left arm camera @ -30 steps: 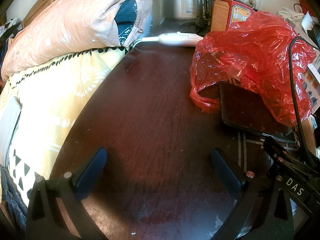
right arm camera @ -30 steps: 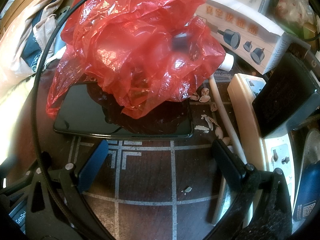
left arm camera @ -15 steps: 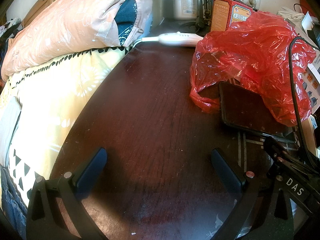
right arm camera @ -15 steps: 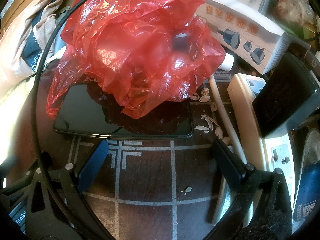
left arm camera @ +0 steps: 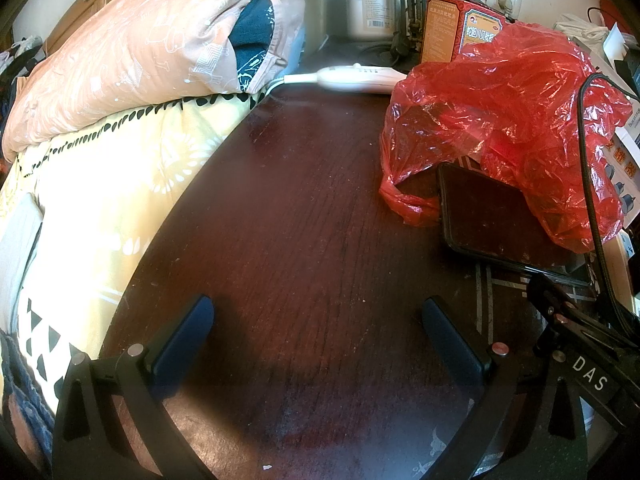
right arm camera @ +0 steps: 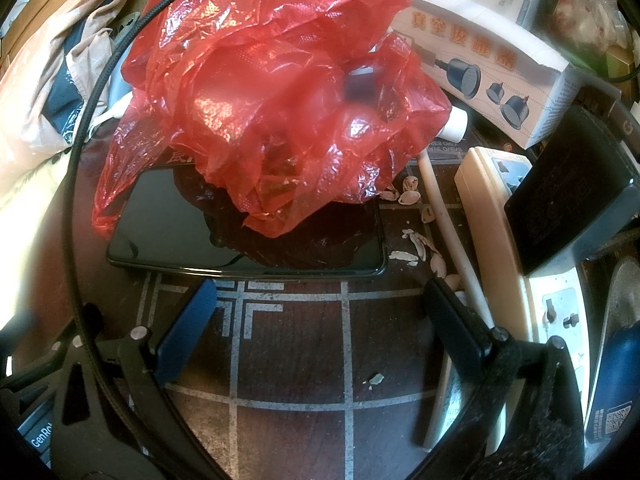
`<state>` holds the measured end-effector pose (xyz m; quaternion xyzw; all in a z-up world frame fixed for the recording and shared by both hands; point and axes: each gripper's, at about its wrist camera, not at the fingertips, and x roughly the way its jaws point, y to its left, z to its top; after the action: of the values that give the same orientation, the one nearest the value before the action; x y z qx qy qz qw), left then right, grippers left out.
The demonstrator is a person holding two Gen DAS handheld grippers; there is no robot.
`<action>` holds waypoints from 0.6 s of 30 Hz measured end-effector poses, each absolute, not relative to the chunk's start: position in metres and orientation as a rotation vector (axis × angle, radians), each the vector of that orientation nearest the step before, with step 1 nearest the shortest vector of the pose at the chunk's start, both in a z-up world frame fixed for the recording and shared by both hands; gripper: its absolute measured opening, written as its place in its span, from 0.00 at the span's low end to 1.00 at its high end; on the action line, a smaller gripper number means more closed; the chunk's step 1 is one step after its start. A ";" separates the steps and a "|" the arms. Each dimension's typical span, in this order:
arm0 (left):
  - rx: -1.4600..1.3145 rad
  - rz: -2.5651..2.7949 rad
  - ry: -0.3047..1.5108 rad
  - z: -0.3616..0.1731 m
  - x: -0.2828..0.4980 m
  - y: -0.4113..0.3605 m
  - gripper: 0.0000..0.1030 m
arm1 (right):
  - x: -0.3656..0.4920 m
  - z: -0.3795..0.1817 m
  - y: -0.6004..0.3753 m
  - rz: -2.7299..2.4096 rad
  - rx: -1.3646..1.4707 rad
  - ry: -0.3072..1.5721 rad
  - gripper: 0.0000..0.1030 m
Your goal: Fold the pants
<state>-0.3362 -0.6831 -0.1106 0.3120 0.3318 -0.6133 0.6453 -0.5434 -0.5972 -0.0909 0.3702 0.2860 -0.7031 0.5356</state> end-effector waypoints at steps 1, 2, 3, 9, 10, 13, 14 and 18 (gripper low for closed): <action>0.710 -1.396 0.755 -0.111 -0.336 -0.683 1.00 | -0.543 -0.091 -0.597 -1.675 0.882 0.681 1.00; 0.710 -1.396 0.755 -0.111 -0.336 -0.683 1.00 | -0.545 -0.090 -0.595 -1.675 0.882 0.681 1.00; 0.710 -1.396 0.755 -0.111 -0.336 -0.683 1.00 | -0.545 -0.090 -0.595 -1.675 0.882 0.681 1.00; 0.710 -1.396 0.755 -0.111 -0.336 -0.683 1.00 | -0.543 -0.091 -0.598 -1.675 0.882 0.681 1.00; 0.710 -1.395 0.755 -0.111 -0.336 -0.683 1.00 | -0.545 -0.090 -0.595 -1.675 0.882 0.681 1.00; 0.710 -1.395 0.755 -0.111 -0.336 -0.683 1.00 | -0.543 -0.091 -0.598 -1.676 0.882 0.681 1.00; 0.710 -1.395 0.755 -0.111 -0.336 -0.683 1.00 | -0.545 -0.090 -0.595 -1.676 0.882 0.682 1.00; 0.710 -1.395 0.755 -0.111 -0.336 -0.683 1.00 | -0.545 -0.090 -0.596 -1.676 0.882 0.682 1.00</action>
<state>-0.3363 -0.6829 -0.1107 0.3120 0.3316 -0.6131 0.6457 -0.5445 -0.5960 -0.0903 0.3701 0.2861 -0.7035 0.5350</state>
